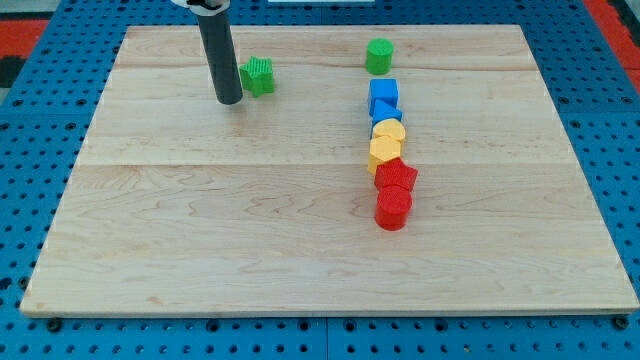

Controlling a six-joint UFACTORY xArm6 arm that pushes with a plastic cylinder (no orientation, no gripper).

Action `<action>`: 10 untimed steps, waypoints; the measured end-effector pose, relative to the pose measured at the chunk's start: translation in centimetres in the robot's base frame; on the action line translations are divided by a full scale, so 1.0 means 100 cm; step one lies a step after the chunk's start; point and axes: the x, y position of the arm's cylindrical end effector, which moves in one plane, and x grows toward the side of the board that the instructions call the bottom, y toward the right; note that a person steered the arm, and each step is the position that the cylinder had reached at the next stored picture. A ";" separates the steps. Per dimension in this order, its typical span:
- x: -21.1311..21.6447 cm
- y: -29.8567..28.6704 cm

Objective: Push the circle a bit up

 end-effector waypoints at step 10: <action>-0.085 0.223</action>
